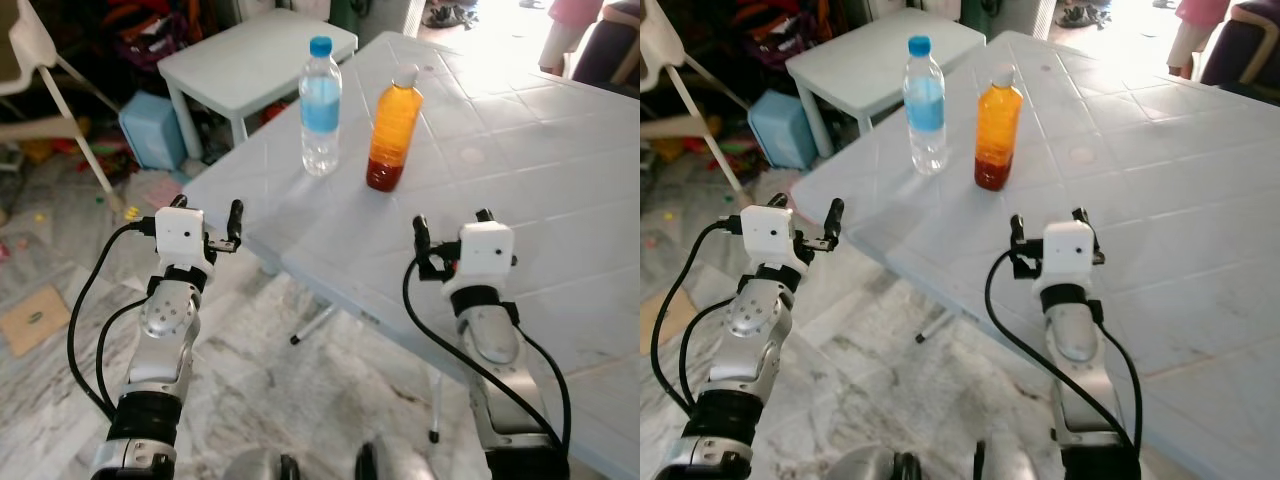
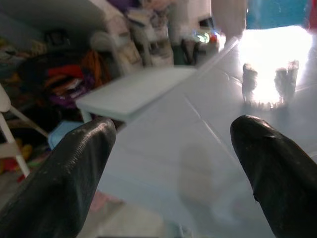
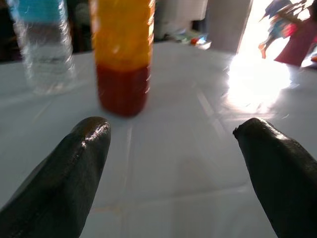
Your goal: Restocking fridge
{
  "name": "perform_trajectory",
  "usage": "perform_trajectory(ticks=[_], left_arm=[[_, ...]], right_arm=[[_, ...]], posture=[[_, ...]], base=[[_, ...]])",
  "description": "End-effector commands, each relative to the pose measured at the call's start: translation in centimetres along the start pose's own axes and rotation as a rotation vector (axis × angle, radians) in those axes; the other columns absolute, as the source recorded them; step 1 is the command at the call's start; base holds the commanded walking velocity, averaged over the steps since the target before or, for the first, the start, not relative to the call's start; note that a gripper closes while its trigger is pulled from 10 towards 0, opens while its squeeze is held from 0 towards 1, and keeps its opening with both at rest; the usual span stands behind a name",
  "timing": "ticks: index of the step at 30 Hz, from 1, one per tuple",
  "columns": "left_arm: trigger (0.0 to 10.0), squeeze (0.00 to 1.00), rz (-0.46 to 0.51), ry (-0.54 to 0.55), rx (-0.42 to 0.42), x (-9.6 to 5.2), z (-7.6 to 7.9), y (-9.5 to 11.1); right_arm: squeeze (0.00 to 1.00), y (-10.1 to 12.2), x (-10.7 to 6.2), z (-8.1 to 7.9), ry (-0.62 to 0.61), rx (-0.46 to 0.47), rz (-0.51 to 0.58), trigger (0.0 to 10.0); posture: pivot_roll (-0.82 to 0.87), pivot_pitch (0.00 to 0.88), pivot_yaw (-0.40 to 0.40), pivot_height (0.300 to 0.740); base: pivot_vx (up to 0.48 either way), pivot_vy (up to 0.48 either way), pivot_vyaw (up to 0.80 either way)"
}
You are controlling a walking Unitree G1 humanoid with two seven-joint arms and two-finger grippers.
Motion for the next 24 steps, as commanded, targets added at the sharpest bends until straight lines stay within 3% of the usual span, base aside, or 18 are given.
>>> perform_trajectory(ticks=[1,3,8,11,14,19,24], left_arm=[[10.0,0.0,-0.036,-0.046,0.041,-0.6,-0.2,-1.0],[10.0,0.0,0.004,-0.11,0.068,-0.3,0.4,-0.2],[10.0,0.0,0.029,-0.088,0.055,1.1,0.3,0.9],[10.0,0.0,0.033,-0.041,0.042,1.9,0.3,1.4],[10.0,0.0,0.024,-0.01,0.017,1.9,-0.4,1.1],[10.0,0.0,-0.024,0.002,-0.015,1.4,-0.8,-0.3],[10.0,0.0,0.001,-0.017,-0.026,2.2,-0.3,0.6]], right_arm=[[0.0,0.6,-0.4,-0.9,0.047,-0.035,0.021,10.0],[0.0,0.8,-0.8,-1.0,0.06,-0.017,0.001,10.0],[0.0,2.3,-0.3,-1.0,0.06,-0.062,0.077,10.0],[0.0,2.9,-0.2,0.7,-0.06,-0.081,0.127,10.0],[0.0,4.0,-0.4,0.8,-0.084,-0.114,0.191,10.0],[0.0,3.9,-0.9,2.0,-0.224,-0.053,0.186,10.0],[0.0,3.4,-0.9,1.5,-0.218,-0.043,0.177,10.0]], posture=[[-0.13,0.016,0.083,0.74],[-0.16,0.002,0.086,0.74],[-0.18,0.0,0.075,0.74],[-0.17,0.0,0.068,0.74],[-0.18,0.003,0.079,0.74],[-0.19,0.0,0.106,0.74],[-0.18,0.014,0.113,0.74]], base=[[0.0,0.0,0.0],[0.0,0.0,0.0],[0.0,0.0,0.0],[0.0,0.0,0.0],[0.0,0.0,0.0],[0.0,0.0,0.0],[0.172,0.231,0.0]])
Point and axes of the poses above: a point about 5 cm out from each wrist's last joint towards the gripper, its own x axis pointing out of the wrist towards the gripper, its own y axis along the axis of the wrist's last joint, z = x × y, the point moved 3 cm from there along x, pointing out of the wrist towards the gripper, and after that the axes turned 11 degrees about x, right-handed, at the moved point
